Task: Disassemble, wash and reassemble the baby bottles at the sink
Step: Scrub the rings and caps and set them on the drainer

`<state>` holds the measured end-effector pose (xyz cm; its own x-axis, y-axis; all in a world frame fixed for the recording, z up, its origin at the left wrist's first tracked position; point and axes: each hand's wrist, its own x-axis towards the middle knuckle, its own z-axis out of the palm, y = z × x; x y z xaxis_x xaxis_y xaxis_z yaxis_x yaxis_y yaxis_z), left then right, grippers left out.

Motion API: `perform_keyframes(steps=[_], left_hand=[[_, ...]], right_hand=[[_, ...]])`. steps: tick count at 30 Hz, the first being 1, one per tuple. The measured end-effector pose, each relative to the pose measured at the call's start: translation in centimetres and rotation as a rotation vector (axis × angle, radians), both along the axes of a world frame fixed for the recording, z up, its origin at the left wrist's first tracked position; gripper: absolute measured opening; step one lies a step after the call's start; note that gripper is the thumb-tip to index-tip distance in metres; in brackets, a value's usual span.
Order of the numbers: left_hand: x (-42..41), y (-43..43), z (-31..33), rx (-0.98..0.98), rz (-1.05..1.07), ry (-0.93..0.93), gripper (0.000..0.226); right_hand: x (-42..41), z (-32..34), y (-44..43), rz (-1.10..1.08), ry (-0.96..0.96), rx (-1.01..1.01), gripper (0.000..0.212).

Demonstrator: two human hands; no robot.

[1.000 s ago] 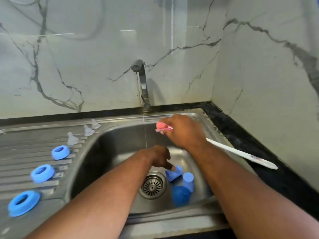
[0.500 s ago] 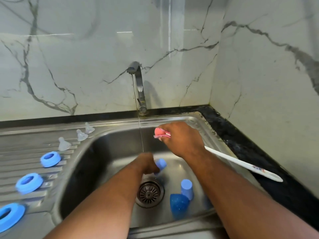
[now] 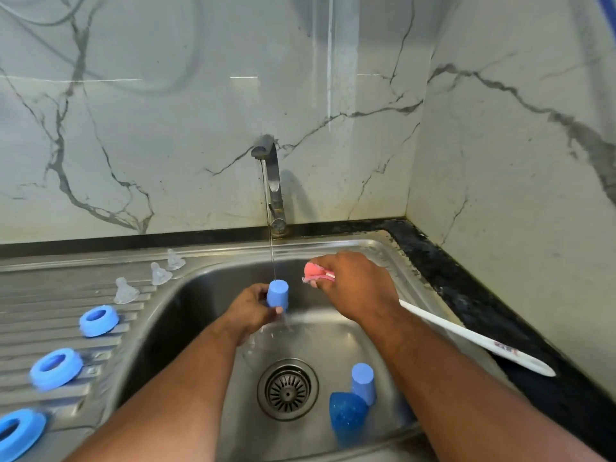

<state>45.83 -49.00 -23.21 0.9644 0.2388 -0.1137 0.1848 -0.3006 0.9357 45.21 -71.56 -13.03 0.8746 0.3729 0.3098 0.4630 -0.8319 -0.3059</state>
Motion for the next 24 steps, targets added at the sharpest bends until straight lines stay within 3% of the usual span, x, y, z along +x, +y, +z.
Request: perform_keyframes(steps=[8,12,16,20,24], left_hand=[[-4.0,-2.5,6.9,-0.037,0.069,-0.079,0.041],[-7.9,-2.1,9.3,0.122,0.041,-0.201,0.032],[-10.4,-2.0,8.9,-0.02,0.034,-0.272,0.04],[-10.1,-2.5,8.9,-0.238,-0.15,-0.311,0.032],[-9.4,-3.3,8.8,-0.301,-0.189,-0.29,0.024]], right_hand=[[-0.9,1.3,0.0,0.051,-0.088,0.049,0.032],[-2.2,2.2,0.7,0.142,-0.133,0.128,0.037],[-4.1,2.5,1.9,0.3,-0.206,0.253,0.037],[-4.9,1.8,2.8,0.461,-0.15,0.285,0.04],[-3.9,1.4,3.0,0.352,-0.184,0.321,0.037]])
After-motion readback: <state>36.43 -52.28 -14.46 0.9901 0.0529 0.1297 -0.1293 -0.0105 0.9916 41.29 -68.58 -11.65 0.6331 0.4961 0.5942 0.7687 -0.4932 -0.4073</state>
